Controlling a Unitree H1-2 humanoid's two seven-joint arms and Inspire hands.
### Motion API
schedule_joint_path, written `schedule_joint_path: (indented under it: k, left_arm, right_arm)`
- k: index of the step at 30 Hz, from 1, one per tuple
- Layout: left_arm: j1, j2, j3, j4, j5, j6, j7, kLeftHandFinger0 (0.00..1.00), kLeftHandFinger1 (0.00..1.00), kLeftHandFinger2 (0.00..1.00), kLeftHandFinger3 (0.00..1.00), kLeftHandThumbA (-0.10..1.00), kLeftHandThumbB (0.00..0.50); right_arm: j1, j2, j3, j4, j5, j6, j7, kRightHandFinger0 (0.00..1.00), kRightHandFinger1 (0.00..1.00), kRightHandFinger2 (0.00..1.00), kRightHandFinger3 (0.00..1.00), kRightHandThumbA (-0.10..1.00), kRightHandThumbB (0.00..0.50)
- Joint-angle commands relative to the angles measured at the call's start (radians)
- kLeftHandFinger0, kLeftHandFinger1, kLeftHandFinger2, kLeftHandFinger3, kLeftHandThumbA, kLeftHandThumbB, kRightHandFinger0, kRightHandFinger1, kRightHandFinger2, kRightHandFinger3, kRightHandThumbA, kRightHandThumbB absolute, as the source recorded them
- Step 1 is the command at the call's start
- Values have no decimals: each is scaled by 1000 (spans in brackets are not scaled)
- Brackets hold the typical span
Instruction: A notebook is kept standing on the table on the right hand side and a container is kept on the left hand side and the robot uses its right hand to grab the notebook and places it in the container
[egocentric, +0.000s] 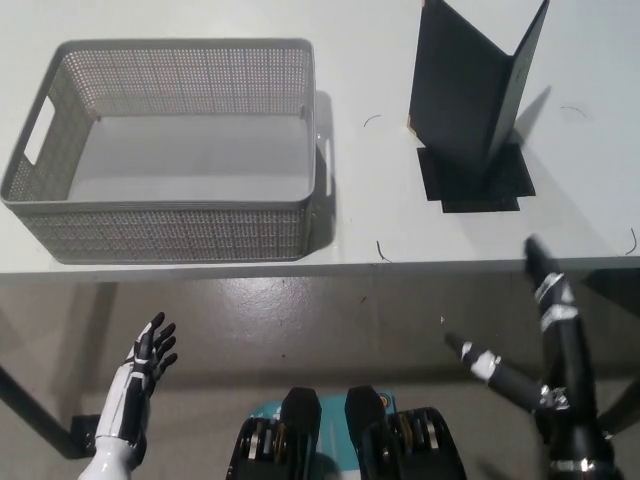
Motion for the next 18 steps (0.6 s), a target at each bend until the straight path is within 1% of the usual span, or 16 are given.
schedule_joint_path:
  k: [1, 2, 3, 4, 6, 8, 9, 12, 13, 15, 16, 17, 18]
  left_arm:
    - [-6, 11, 4, -6, 5, -57, -4, 1000, 1000, 1000, 1000, 1000, 226]
    - [-5, 11, 3, -7, 5, -56, -4, 1000, 1000, 1000, 1000, 1000, 224]
    - [5, 9, 3, -12, 9, -51, 0, 1000, 1000, 1000, 1000, 1000, 221]
    - [9, 7, 3, -15, 11, -49, 2, 1000, 1000, 1000, 1000, 1000, 220]
    - [9, 8, 5, -7, 0, -57, -4, 1000, 1000, 1000, 1000, 1000, 215]
    - [17, 8, 8, -4, -18, -66, -13, 1000, 1000, 1000, 1000, 1000, 204]
    - [18, 7, 9, -3, -17, -69, -12, 1000, 1000, 1000, 1000, 1000, 209]
    - [21, 4, 11, 4, -22, -83, -12, 1000, 1000, 1000, 1000, 1000, 211]
    - [18, 3, 11, 8, -15, -84, -7, 1000, 1000, 1000, 1000, 1000, 223]
    - [19, 2, 11, 6, -18, -86, -10, 1000, 1000, 1000, 1000, 1000, 206]
    - [23, 2, 10, 3, -17, -85, -11, 1000, 1000, 1000, 1000, 1000, 202]
    - [24, 1, 10, 4, -14, -84, -8, 1000, 1000, 1000, 1000, 1000, 210]
    - [23, 0, 11, 4, -10, -79, -4, 1000, 1000, 1000, 1000, 1000, 203]
  right_arm:
    - [-110, 12, -37, -81, -74, 15, -49, 1000, 1000, 1000, 1000, 1000, 500]
    - [-120, 14, -41, -79, -75, 22, -49, 1000, 1000, 1000, 1000, 1000, 500]
    - [-166, 13, -54, -72, -53, 85, -43, 1000, 1000, 1000, 1000, 1000, 500]
    - [-202, 12, -66, -59, -41, 113, -41, 1000, 1000, 1000, 1000, 1000, 500]
    - [-257, 5, -83, -28, -42, 132, -43, 1000, 1000, 1000, 1000, 1000, 500]
    - [-313, -3, -99, 2, -47, 170, -42, 1000, 1000, 1000, 1000, 1000, 448]
    - [-344, -6, -111, 12, -60, 212, -46, 1000, 1000, 1000, 1000, 1000, 443]
    - [-404, -19, -127, 56, -54, 258, -42, 1000, 1000, 1000, 1000, 1000, 404]
    - [-435, -28, -130, 87, -70, 281, -46, 1000, 1000, 1000, 1000, 1000, 391]
    - [-504, -41, -142, 179, -34, 269, -51, 1000, 1000, 1000, 1000, 1000, 350]
    - [-543, -46, -152, 246, -16, 259, -58, 1000, 1000, 1000, 1000, 1000, 358]
    - [-561, -49, -155, 278, -17, 251, -67, 1000, 1000, 1000, 1000, 1000, 358]
    - [-597, -55, -160, 342, -23, 235, -87, 1000, 1000, 1000, 1000, 1000, 358]
